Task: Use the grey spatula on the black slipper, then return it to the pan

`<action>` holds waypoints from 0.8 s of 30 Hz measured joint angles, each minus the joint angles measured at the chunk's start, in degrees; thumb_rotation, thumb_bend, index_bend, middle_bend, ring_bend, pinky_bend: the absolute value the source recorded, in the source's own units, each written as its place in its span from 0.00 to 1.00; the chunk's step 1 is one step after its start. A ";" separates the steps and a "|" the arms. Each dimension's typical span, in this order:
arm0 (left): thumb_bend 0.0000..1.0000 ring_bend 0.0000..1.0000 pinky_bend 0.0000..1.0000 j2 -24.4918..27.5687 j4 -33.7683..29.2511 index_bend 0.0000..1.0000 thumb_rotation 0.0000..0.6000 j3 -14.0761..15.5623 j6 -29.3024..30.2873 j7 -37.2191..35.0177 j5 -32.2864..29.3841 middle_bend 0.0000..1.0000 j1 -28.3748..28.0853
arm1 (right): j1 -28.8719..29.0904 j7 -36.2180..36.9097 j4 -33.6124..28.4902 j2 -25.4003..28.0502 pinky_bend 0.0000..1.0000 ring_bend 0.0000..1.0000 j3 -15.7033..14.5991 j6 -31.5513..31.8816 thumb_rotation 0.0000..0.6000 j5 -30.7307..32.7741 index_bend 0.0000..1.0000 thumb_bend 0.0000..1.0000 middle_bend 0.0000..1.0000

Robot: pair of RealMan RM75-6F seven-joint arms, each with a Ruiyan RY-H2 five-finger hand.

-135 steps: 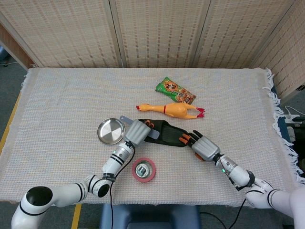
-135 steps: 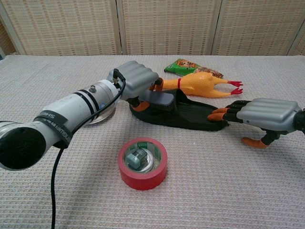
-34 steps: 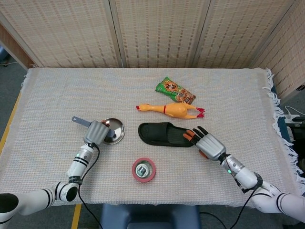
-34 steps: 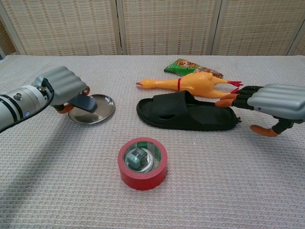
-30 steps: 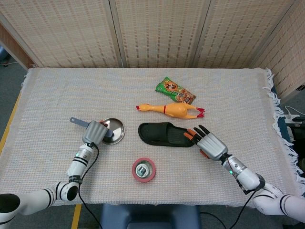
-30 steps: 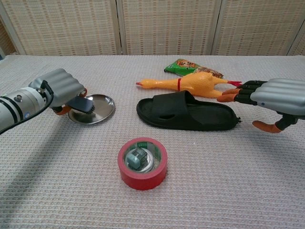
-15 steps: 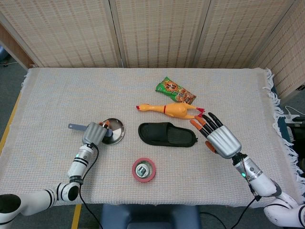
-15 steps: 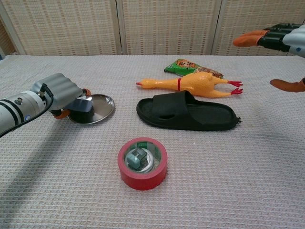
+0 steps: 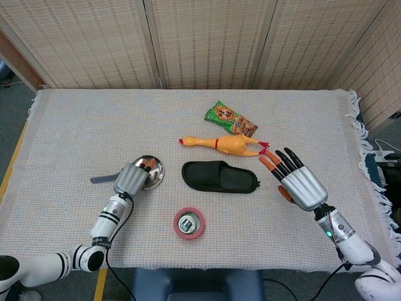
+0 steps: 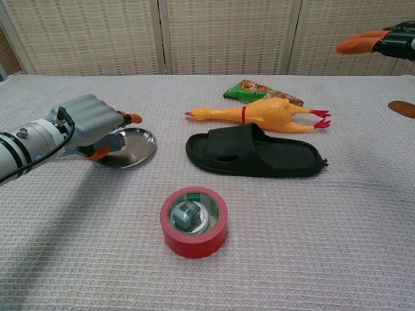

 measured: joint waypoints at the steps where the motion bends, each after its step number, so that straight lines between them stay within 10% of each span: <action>1: 0.47 0.69 0.92 0.21 -0.45 0.07 1.00 0.06 0.30 -0.13 0.38 0.16 0.02 | -0.05 0.00 -0.04 0.04 0.00 0.00 0.02 0.05 1.00 -0.04 0.00 0.34 0.00; 7: 0.47 0.50 0.82 2.06 -3.13 0.03 1.00 0.20 2.90 -2.35 2.86 0.08 1.13 | -1.79 -0.05 -1.04 1.07 0.00 0.00 -0.01 2.98 1.00 -0.48 0.00 0.33 0.00; 13: 0.45 0.03 0.29 9.44 -16.00 0.00 1.00 4.87 15.66 -14.78 13.87 0.03 9.39 | -8.61 -1.48 -2.99 2.58 0.00 0.00 -1.87 8.52 1.00 0.60 0.00 0.28 0.00; 24: 0.43 0.00 0.16 17.39 -9.50 0.00 1.00 15.38 44.73 -54.02 25.49 0.00 37.11 | -23.55 1.08 -2.21 1.56 0.00 0.00 -5.70 23.45 1.00 2.37 0.00 0.20 0.00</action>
